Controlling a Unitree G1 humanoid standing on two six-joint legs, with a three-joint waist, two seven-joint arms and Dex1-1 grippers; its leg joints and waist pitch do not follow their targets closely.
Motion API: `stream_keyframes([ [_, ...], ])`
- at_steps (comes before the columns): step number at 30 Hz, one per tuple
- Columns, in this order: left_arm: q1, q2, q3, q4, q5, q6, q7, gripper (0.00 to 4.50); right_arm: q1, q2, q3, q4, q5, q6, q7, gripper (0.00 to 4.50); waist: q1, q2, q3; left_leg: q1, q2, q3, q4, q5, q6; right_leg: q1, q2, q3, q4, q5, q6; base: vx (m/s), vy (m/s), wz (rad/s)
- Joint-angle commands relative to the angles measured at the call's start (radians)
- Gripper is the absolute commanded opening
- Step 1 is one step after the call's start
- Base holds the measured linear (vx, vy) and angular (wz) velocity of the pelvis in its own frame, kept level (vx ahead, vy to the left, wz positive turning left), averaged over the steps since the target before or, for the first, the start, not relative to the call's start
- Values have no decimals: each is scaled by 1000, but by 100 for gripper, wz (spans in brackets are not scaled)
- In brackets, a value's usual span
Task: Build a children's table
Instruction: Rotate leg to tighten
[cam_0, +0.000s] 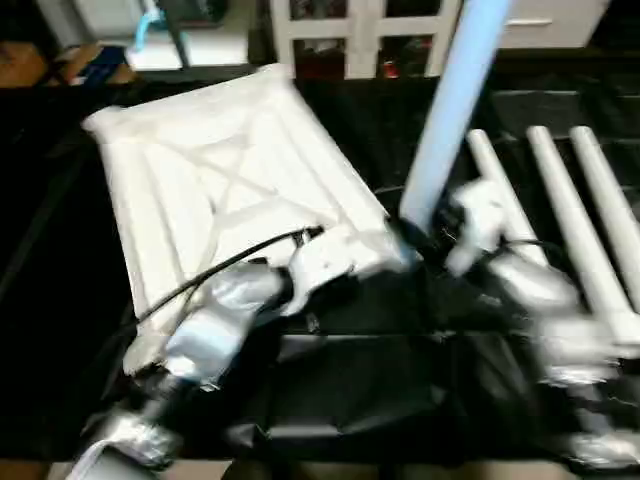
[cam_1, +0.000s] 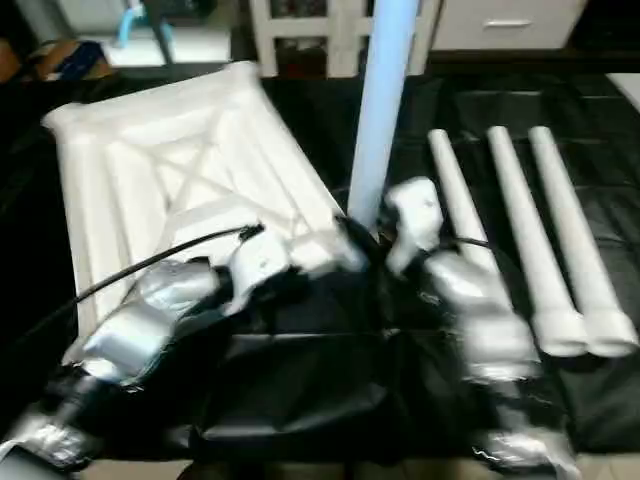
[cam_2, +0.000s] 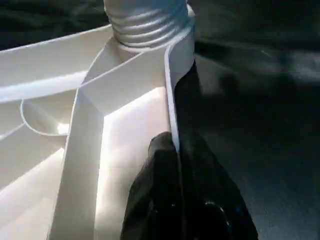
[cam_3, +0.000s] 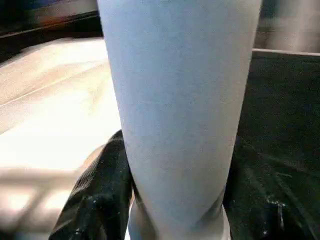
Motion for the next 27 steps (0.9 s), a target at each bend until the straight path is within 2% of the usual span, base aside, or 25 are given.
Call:
stream_keyframes([
  [1, 30, -89, -103, 35, -12, 52, 11, 0, -16, 35, -101, 233, -45, 29, -290, 198, -7, -7, -48, 27, 42, -47, -81, -438, -27, 22, -38, 8, -88, -595, -123, -67, 18, -10],
  [2, 5, -151, -108, 65, -12, 69, 48, 0, -63, 84, -117, 317, -40, -5, -377, 198, -5, -2, -52, 32, 41, -51, -81, -455, -33, 23, -42, 5, -90, -612, -112, -71, 28, -10],
  [3, -7, -174, -117, 75, -12, 65, 52, 0, -97, 108, -122, 367, -33, -33, -397, 198, -14, -3, -47, 34, 40, -55, -82, -499, -33, 17, -39, 0, -98, -633, -96, -64, 31, -10],
  [4, -11, -181, -120, 77, -10, 63, 53, 0, -109, 117, -125, 384, -33, -44, -403, 198, -20, 1, -46, 34, 39, -63, -87, -550, -34, 20, -34, -9, -101, -631, -80, -64, 31, -10],
  [5, -14, -176, -124, 77, -7, 51, 45, 0, -130, 126, -120, 403, -30, -58, -377, 198, -23, 3, -45, 33, 40, -66, -91, -572, -33, 24, -32, -13, -104, -614, -76, -53, 32, -12],
  [6, -15, -173, -124, 76, -6, 47, 42, 0, -137, 128, -117, 407, -29, -61, -362, 198, -26, 9, -42, 34, 42, -74, -97, -623, -33, 25, -31, -21, -107, -594, -73, 0, 0, 0],
  [7, -13, -147, -118, 72, -4, 27, 27, 0, -153, 127, -99, 404, -30, -74, -291, 198, -31, 5, -41, 37, 45, -80, -101, -664, -34, 31, -33, -32, -111, -570, -76, 0, 0, 0],
  [8, -12, -141, -117, 71, -3, 22, 24, 0, -155, 125, -95, 401, -31, -77, -277, 198, -31, 9, -40, 37, 45, -84, -102, -682, -37, 34, -34, -37, -111, -565, -77, 0, 0, 0],
  [9, 6, -66, -92, 63, 1, -23, -9, 0, -133, 94, -53, 325, -27, -101, -101, 198, -34, -2, -39, 31, 44, -86, -104, -690, -36, 38, -38, -40, -113, -564, -75, 0, 0, 0],
  [10, 6, -66, -92, 63, 1, -23, -9, 0, -133, 94, -53, 325, -27, -101, -101, 198, -27, 3, -41, 34, 45, -90, -104, -687, -30, 42, -45, -38, -114, -573, -72, 0, 0, 0],
  [11, 24, -8, -65, 58, 1, -44, -38, 0, -103, 49, -23, 263, -43, -143, -9, 198, -27, -1, -39, 30, 45, -88, -104, -671, -26, 42, -49, -38, -117, -569, -76, 0, 0, 0],
  [12, 24, -7, -64, 58, 1, -44, -39, 0, -102, 48, -22, 263, -44, -146, -8, 198, -22, -1, -43, 28, 47, -87, -105, -632, -20, 46, -55, -33, -116, -551, -88, 0, 0, 0],
  [13, 35, 23, -55, 55, -2, -79, -61, 0, -87, 20, -10, 239, -37, -164, 35, 253, -17, -3, -43, 31, 47, -81, -102, -594, -14, 38, -57, -27, -116, -532, -113, 0, 0, 0],
  [15, 77, 109, -41, 14, -41, -172, -162, 0, -28, -63, 1, 119, 17, -142, 180, 266, -7, -4, -46, 29, 51, -76, -100, -524, 6, 44, -59, -19, -109, -475, -139, 0, 0, 0],
  [16, 77, 109, -41, 14, -41, -172, -162, 0, -28, -63, 1, 119, 17, -142, 180, 268, -1, -3, -46, 26, 55, -71, -101, -485, 20, 45, -57, -13, -102, -433, -157, 0, 0, 0],
  [17, 97, 152, -32, -10, -53, -187, -200, 0, 9, -119, 4, 41, 55, -116, 270, 274, 0, -1, -44, 26, 53, -67, -101, -472, 27, 42, -55, -12, -101, -421, -166, 0, 0, 0],
  [18, 114, 185, -19, -32, -65, -186, -222, 0, 47, -185, 4, -33, 90, -84, 366, 274, 9, 0, -44, 28, 56, -64, -100, -448, 37, 44, -54, -8, -97, -406, -171, 0, 0, 0],
  [19, 120, 194, -14, -39, -69, -186, -227, 0, 61, -209, 5, -59, 101, -71, 400, 293, 17, 1, -47, 37, 61, -57, -97, -414, 45, 38, -51, -2, -94, -366, -186, 0, 0, 0],
  [20, 131, 208, -5, -57, -87, -184, -243, 0, 85, -247, -5, -100, 119, -49, 455, 304, 18, 0, -45, 38, 61, -53, -96, -404, 48, 35, -49, 1, -92, -349, -198, 54, -31, 18],
  [21, 131, 208, -5, -57, -87, -184, -243, 0, 85, -247, -5, -100, 119, -49, 455, 310, 24, -3, -49, 38, 61, -47, -92, -377, 55, 37, -47, 7, -86, -328, -210, 58, -27, 17],
  [22, 149, 228, 4, -89, -115, -182, -269, 0, 119, -299, -28, -159, 155, -5, 527, 314, 26, -6, -52, 36, 59, -38, -87, -330, 66, 38, -46, 13, -78, -292, -226, 58, -27, 17],
  [23, 149, 228, 4, -89, -115, -182, -269, 0, 119, -299, -28, -159, 155, -5, 527, 324, 30, -8, -54, 33, 59, -37, -84, -307, 77, 41, -46, 15, -74, -272, -229, 67, -19, 14],
  [24, 161, 241, 9, -107, -130, -184, -285, 0, 150, -351, -45, -201, 181, 23, 586, 324, 34, -3, -56, 31, 61, -34, -83, -268, 96, 41, -45, 17, -67, -242, -238, 75, -13, 8],
  [25, 161, 241, 9, -107, -130, -184, -285, 0, 150, -351, -45, -201, 181, 23, 586, 338, 35, -5, -59, 25, 60, -34, -78, -236, 113, 46, -46, 16, -62, -218, -241, 75, -13, 8],
  [27, 167, 249, 11, -108, -142, -199, -302, 0, 171, -391, -56, -227, 208, 40, 618, 349, 35, -4, -64, 20, 58, -34, -71, -190, 134, 48, -46, 15, -54, -181, -249, 73, -12, 3],
])
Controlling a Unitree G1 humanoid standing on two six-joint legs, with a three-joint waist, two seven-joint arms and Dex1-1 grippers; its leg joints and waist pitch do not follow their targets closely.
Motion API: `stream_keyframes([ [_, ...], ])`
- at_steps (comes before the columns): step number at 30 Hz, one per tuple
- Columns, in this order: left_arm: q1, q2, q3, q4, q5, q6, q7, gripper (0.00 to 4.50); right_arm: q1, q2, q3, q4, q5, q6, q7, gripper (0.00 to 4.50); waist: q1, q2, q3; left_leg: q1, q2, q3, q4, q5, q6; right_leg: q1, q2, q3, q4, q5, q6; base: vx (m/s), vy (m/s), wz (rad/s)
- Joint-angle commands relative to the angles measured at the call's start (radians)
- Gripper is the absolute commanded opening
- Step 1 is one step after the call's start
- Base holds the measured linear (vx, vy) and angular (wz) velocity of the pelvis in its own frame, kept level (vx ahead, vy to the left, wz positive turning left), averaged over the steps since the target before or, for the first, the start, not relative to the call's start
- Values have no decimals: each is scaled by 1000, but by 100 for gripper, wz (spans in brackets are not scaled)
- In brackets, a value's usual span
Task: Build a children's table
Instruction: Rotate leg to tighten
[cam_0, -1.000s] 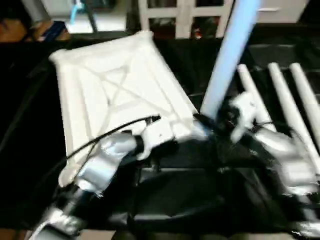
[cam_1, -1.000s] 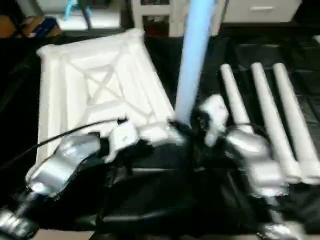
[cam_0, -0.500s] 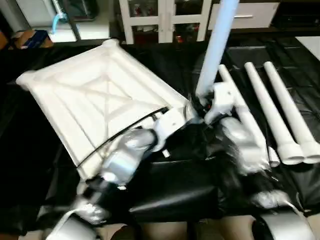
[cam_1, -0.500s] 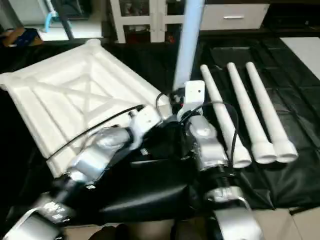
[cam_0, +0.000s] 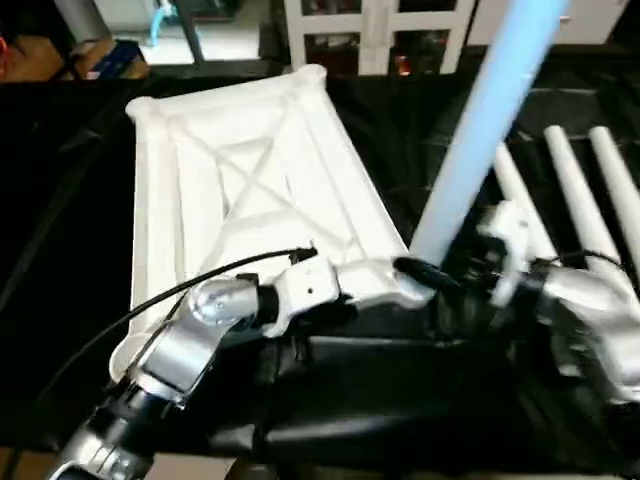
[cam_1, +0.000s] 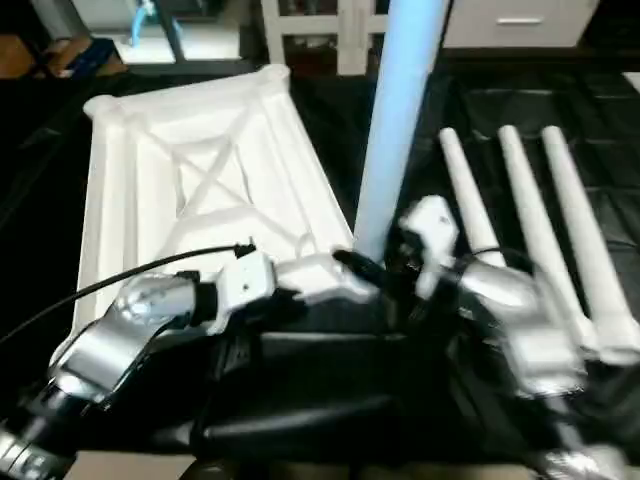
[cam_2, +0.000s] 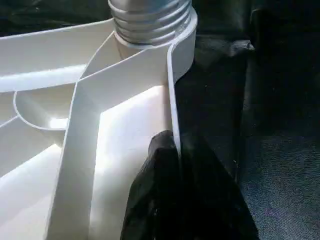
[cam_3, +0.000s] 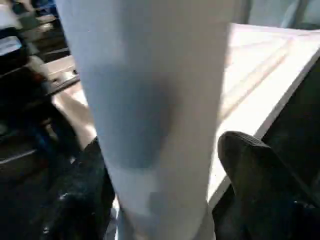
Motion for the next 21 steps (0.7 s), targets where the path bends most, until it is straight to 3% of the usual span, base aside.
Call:
stream_keyframes([
  [1, 37, 34, 8, 37, -6, -6, -22, 0, 11, -40, -87, -12, 28, 20, 6, 356, 0, -22, -74, 19, 55, -24, -56, -174, 143, 49, -43, 30, -48, -174, -235, 69, -13, 2],
  [4, 38, 35, 7, 34, -10, -12, -29, 0, 13, -54, -85, -10, 11, 18, -6, 387, 1, -21, -76, 14, 53, -23, -49, -128, 170, 52, -42, 26, -39, -123, -252, 18, -6, 0],
  [7, 37, 33, 2, 28, -14, -5, -31, 0, 11, -47, -72, -12, 5, 37, -16, 406, 1, -19, -71, 17, 55, -21, -52, -168, 154, 49, -42, 23, -49, -206, -243, 0, 0, 0],
  [8, 37, 31, -1, 24, -16, -3, -32, 0, 13, -34, -59, -22, 11, 49, -12, 367, 0, -18, -68, 16, 56, -22, -54, -187, 140, 50, -42, 22, -52, -243, -235, 0, 0, 0],
  [11, 36, 31, -7, 19, -20, 0, -30, 0, 13, -14, -41, -33, 17, 59, -8, 365, -1, -16, -67, 17, 57, -26, -57, -200, 118, 48, -41, 21, -54, -277, -217, 0, 0, 0],
  [17, 39, 31, -15, 15, -21, -3, -37, 0, -36, 19, -23, 31, -9, 28, -24, 365, -6, -15, -67, 16, 55, -26, -58, -210, 103, 49, -40, 21, -53, -268, -222, 0, 0, 0],
  [18, 39, 31, -15, 15, -20, -3, -38, 0, -43, 23, -24, 40, -11, 31, -24, 336, -7, -17, -66, 15, 54, -26, -58, -212, 102, 51, -41, 21, -53, -273, -221, 0, 0, 0],
  [21, 38, 31, -16, 13, -20, -2, -37, 0, -58, 29, -27, 61, -10, 43, -16, 330, -10, -17, -66, 15, 54, -26, -58, -212, 101, 51, -41, 20, -53, -280, -219, 0, 0, 0],
])
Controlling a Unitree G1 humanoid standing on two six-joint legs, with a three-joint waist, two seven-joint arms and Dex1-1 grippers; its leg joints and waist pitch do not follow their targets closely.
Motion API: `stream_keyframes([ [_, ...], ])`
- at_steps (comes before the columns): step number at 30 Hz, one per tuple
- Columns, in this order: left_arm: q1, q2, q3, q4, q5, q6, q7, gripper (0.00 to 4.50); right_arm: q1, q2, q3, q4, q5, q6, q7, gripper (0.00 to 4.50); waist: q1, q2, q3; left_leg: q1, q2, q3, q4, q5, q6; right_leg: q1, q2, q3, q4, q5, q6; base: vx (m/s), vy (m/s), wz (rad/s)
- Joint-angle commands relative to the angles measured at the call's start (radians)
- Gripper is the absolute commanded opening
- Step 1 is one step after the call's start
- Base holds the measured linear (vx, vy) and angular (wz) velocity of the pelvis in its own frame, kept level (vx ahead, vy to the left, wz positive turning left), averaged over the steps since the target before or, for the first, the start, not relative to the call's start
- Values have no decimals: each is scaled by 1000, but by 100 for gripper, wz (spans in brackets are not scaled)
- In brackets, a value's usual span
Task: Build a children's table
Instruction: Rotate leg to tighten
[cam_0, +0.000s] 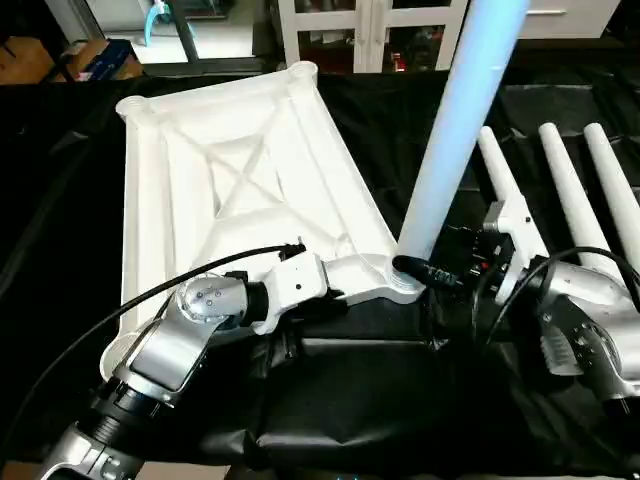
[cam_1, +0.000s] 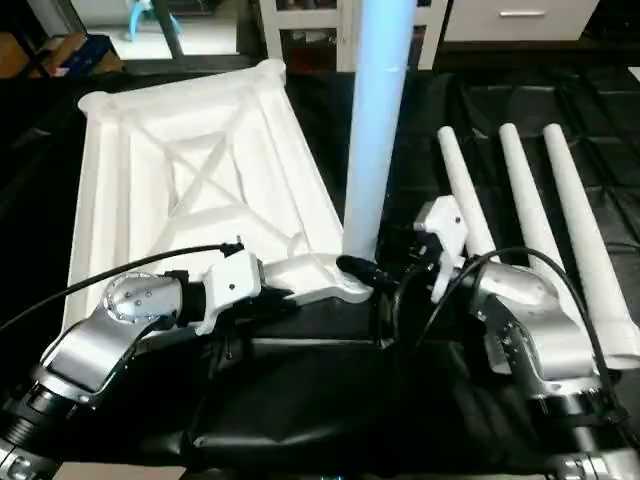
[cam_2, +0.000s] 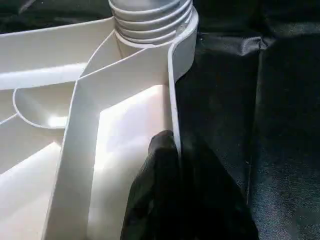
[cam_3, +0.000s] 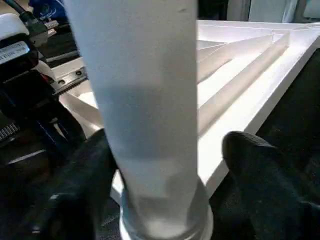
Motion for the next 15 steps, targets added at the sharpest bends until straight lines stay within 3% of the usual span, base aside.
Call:
stream_keyframes([
  [1, 33, 9, -37, 6, -5, 2, -39, 0, -23, 0, -23, 33, -19, 8, -25, 325, 2, -19, -66, 17, 46, -25, -58, -207, 104, 53, -43, 28, -57, -272, -226, 0, 0, 0],
  [2, 33, 10, -38, 5, -6, 3, -37, 0, -27, 1, -23, 37, -15, 14, -15, 302, 1, -24, -67, 18, 47, -24, -58, -205, 106, 53, -43, 29, -57, -267, -227, 0, 0, 0],
  [15, 37, 11, -48, -5, -6, 5, -42, 0, -16, 9, -15, 42, -13, 25, 19, 219, 1, -21, -72, 17, 47, -24, -54, -174, 124, 56, -43, 28, -51, -231, -244, 0, 0, 0],
])
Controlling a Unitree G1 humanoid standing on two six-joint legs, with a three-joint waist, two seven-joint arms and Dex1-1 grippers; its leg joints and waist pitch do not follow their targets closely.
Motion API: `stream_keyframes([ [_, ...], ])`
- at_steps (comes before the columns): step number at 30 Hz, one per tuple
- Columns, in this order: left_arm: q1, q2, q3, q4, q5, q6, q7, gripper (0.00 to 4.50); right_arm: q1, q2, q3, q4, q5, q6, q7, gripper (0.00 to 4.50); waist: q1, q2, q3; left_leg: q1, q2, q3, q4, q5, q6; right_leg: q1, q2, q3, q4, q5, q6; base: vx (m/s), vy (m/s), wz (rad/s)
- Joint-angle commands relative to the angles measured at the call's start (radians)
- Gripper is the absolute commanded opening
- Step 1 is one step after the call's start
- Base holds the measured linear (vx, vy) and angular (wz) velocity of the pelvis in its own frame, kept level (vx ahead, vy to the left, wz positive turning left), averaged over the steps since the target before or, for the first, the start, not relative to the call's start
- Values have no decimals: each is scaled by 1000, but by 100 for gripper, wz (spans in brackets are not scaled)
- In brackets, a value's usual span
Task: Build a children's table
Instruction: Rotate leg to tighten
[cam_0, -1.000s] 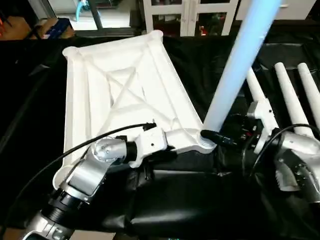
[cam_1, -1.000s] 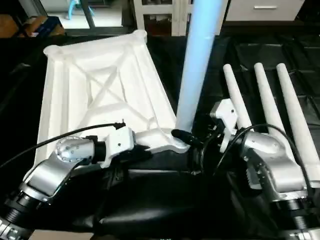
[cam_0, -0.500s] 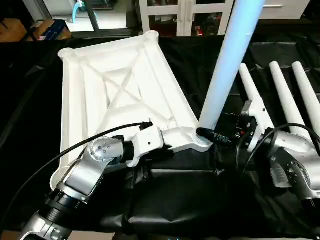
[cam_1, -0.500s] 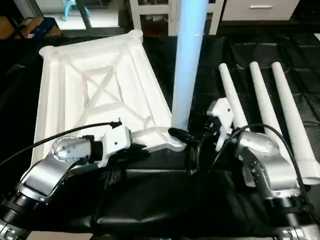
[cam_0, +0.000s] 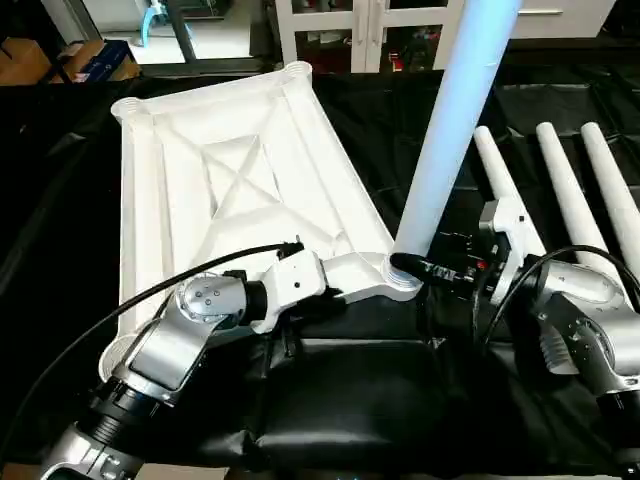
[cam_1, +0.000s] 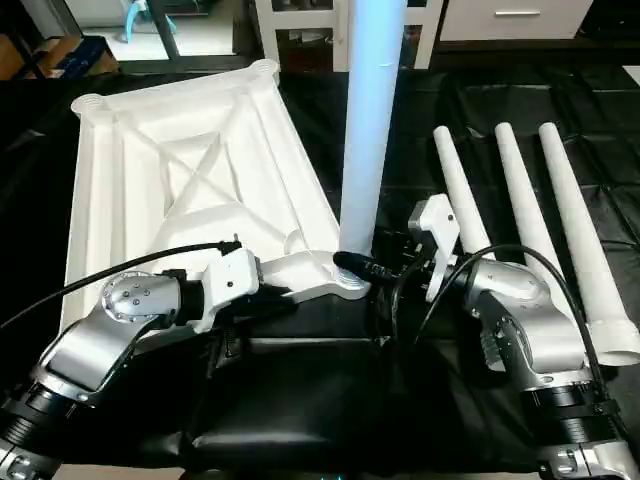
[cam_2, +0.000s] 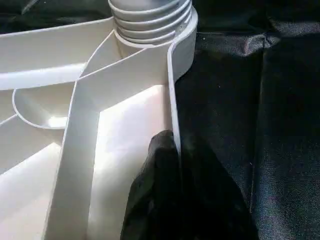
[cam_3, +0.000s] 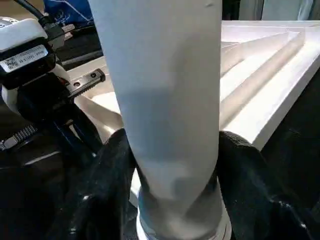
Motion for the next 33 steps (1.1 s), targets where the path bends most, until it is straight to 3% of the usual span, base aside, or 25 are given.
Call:
stream_keyframes([
  [1, 37, 11, -50, -6, -5, 3, -42, 0, -6, 0, -19, 24, -16, 15, -28, 212, 4, -21, -72, 17, 47, -24, -55, -173, 124, 55, -43, 29, -52, -230, -245, 0, 0, 0],
  [5, 28, -6, -81, -6, 24, 21, -26, 0, -15, 43, -9, 61, -80, -3, -134, 201, 2, -20, -72, 16, 47, -23, -54, -184, 118, 54, -43, 28, -52, -245, -245, 0, 0, 0],
  [7, 0, -67, -114, 14, 76, 104, 50, 0, -53, 141, -17, 142, -155, 13, -365, 196, -4, -18, -67, 16, 49, -25, -58, -207, 99, 50, -44, 28, -56, -293, -235, 0, 0, 0],
  [8, -10, -90, -123, 22, 90, 133, 77, 0, -66, 174, -23, 169, -173, 24, -441, 196, -15, -17, -63, 14, 45, -28, -62, -242, 70, 49, -43, 26, -61, -357, -221, 0, 0, 0],
  [9, -32, -148, -135, 47, 114, 189, 137, 0, -96, 246, -67, 236, -186, 38, -623, 196, -22, -16, -63, 13, 42, -34, -64, -274, 32, 51, -47, 23, -62, -432, -195, -69, 13, -14],
  [10, -44, -180, -140, 61, 125, 217, 169, 0, -112, 283, -93, 272, -190, 44, -716, 196, -30, -14, -57, 15, 39, -39, -67, -325, 4, 43, -46, 21, -73, -514, -166, -69, 13, -14],
  [11, -57, -216, -145, 79, 137, 237, 205, 0, -126, 315, -117, 310, -194, 42, -804, 196, -31, -16, -60, 17, 37, -43, -67, -341, -9, 45, -48, 19, -74, -537, -151, -70, 22, -12],
  [14, -101, -330, -146, 143, 150, 287, 304, 0, -174, 382, -151, 436, -211, -28, -976, 196, -40, -12, -55, 27, 33, -47, -69, -445, -22, 31, -44, 12, -95, -614, -106, -54, 24, -8],
  [15, -131, -390, -156, 180, 147, 282, 326, 0, -216, 419, -144, 521, -229, -85, -1037, 196, -42, -17, -56, 30, 30, -49, -70, -474, -21, 31, -41, 7, -101, -626, -90, -56, 26, -8],
  [16, -131, -390, -156, 180, 147, 282, 326, 0, -216, 419, -144, 521, -229, -85, -1037, 196, -47, -14, -52, 29, 30, -52, -72, -513, -21, 28, -39, -1, -107, -641, -78, -56, 26, -8],
  [19, -142, -374, -160, 187, 158, 236, 299, 0, -262, 446, -114, 553, -238, -135, -928, 196, -50, -11, -47, 32, 31, -63, -82, -591, -16, 34, -39, -20, -120, -658, -44, -56, 28, -12],
  [21, -139, -355, -154, 185, 166, 224, 289, 0, -265, 447, -103, 535, -237, -152, -868, 196, -52, -3, -43, 36, 36, -71, -90, -647, -22, 40, -39, -34, -125, -633, -43, 0, 0, 0],
  [22, -130, -319, -144, 178, 164, 199, 260, 0, -252, 426, -83, 483, -243, -167, -798, 251, -52, 1, -42, 37, 39, -80, -95, -677, -29, 48, -40, -41, -126, -600, -45, 0, 0, 0],
  [23, -118, -281, -130, 172, 166, 184, 241, 0, -232, 395, -65, 428, -244, -186, -741, 265, -54, -14, -41, 30, 39, -81, -97, -671, -26, 53, -42, -41, -126, -588, -44, 0, 0, 0],
  [25, -82, -190, -107, 149, 140, 106, 158, 0, -182, 316, -38, 300, -202, -194, -597, 271, -41, -4, -45, 37, 39, -78, -95, -646, -22, 48, -53, -30, -126, -576, -59, 0, 0, 0],
  [26, -77, -178, -105, 145, 135, 97, 145, 0, -175, 306, -36, 283, -192, -191, -574, 285, -27, -13, -46, 56, 40, -62, -89, -620, -14, 28, -54, -19, -134, -574, -77, 0, 0, 0],
  [27, -50, -117, -98, 119, 114, 55, 82, 0, -133, 242, -26, 188, -141, -167, -454, 300, -21, -19, -47, 50, 34, -54, -86, -558, 4, 32, -56, -11, -128, -561, -94, 0, 0, 0],
  [29, -37, -89, -94, 106, 105, 49, 55, 0, -112, 207, -24, 143, -114, -148, -400, 312, -7, -12, -49, 38, 43, -52, -91, -480, 22, 38, -57, 1, -113, -516, -115, 0, 0, 0],
  [33, 0, 0, -63, 79, 83, 35, -5, 0, 5, 14, -30, -33, -33, -63, -142, 348, 9, -12, -54, 31, 53, -42, -89, -385, 40, 49, -50, 14, -87, -340, -179, 16, 1, 2],
])
